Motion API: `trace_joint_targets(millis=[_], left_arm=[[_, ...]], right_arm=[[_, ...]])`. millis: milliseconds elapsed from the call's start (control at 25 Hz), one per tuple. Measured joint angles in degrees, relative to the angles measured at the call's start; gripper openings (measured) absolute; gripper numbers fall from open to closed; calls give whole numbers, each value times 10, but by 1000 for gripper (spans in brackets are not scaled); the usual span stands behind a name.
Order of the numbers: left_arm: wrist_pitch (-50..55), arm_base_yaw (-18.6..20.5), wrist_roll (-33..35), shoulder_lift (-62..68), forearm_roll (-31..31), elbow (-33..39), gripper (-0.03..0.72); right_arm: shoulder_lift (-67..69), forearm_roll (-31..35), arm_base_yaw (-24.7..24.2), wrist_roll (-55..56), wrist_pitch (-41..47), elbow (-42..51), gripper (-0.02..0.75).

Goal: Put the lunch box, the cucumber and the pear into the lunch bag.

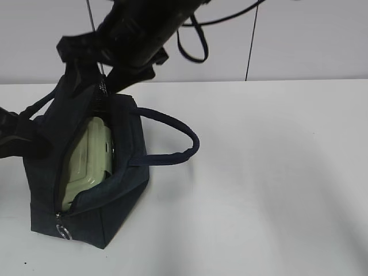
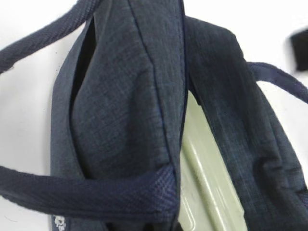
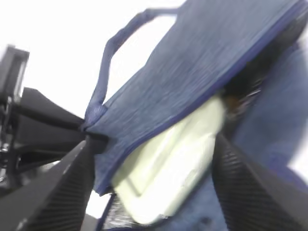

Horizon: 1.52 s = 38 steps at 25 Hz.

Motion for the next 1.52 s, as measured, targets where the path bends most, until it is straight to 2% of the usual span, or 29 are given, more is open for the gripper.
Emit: trace_joint_targets(millis=[120, 200, 400, 560, 640, 720, 800, 880, 1120, 1520], left_arm=[[0, 0, 0, 0, 0, 0, -19], [1, 0, 0, 0, 0, 0, -19], [2, 0, 0, 0, 1, 0, -19], [3, 0, 0, 0, 1, 0, -19], [3, 0, 0, 0, 1, 0, -19], [3, 0, 0, 0, 1, 0, -19], [5, 0, 0, 0, 1, 0, -19], [7, 0, 0, 0, 1, 0, -19], [34, 0, 0, 0, 5, -19, -19], [82, -7, -6, 46, 0, -124, -20]], right_arm=[[-10, -89, 0, 63, 40, -10, 581], [-1, -111, 0, 79, 77, -10, 575], [41, -112, 1, 94, 109, -9, 529], [70, -83, 1, 92, 111, -9, 457], [73, -72, 4, 88, 103, -9, 378], [74, -66, 6, 82, 97, -9, 193], [75, -66, 7, 81, 93, -9, 62], [75, -67, 7, 81, 91, -9, 15], [65, -70, 7, 88, 67, -7, 6], [-35, -159, -4, 140, 54, 42, 6]])
